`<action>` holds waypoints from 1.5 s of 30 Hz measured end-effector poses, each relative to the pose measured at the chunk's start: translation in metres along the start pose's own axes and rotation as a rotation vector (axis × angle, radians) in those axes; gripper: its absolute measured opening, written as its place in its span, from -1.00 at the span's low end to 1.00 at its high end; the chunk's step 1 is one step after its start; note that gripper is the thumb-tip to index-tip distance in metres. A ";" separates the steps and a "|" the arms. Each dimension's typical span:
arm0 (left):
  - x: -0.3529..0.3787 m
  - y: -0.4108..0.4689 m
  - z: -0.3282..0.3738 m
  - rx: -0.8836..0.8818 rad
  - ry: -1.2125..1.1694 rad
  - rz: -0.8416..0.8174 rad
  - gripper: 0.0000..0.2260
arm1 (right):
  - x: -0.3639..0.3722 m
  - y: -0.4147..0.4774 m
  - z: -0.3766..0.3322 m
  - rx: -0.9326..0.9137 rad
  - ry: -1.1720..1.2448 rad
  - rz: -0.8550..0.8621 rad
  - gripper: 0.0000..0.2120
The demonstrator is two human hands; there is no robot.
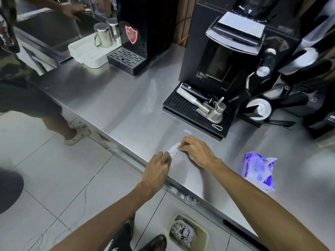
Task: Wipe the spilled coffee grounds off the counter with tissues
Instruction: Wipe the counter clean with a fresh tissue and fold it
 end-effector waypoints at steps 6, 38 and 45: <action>-0.004 -0.001 0.021 0.028 -0.026 0.000 -0.60 | -0.002 -0.029 0.009 0.036 -0.043 0.022 -0.81; -0.007 0.029 0.046 0.250 -0.426 -0.135 -0.80 | 0.022 -0.107 -0.002 0.846 0.740 0.221 -0.82; -0.022 0.036 0.042 0.519 -0.273 0.109 -0.94 | 0.019 -0.101 -0.007 0.772 0.637 0.182 -0.87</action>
Point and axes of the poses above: each hand's wrist, its own y-axis towards the middle knuckle, its own x-axis out of the palm, z = x × y, the point moved 6 cm from there along y, towards the middle knuckle, and after that the axes turned 7 degrees about -z, right-handed, at the moved point
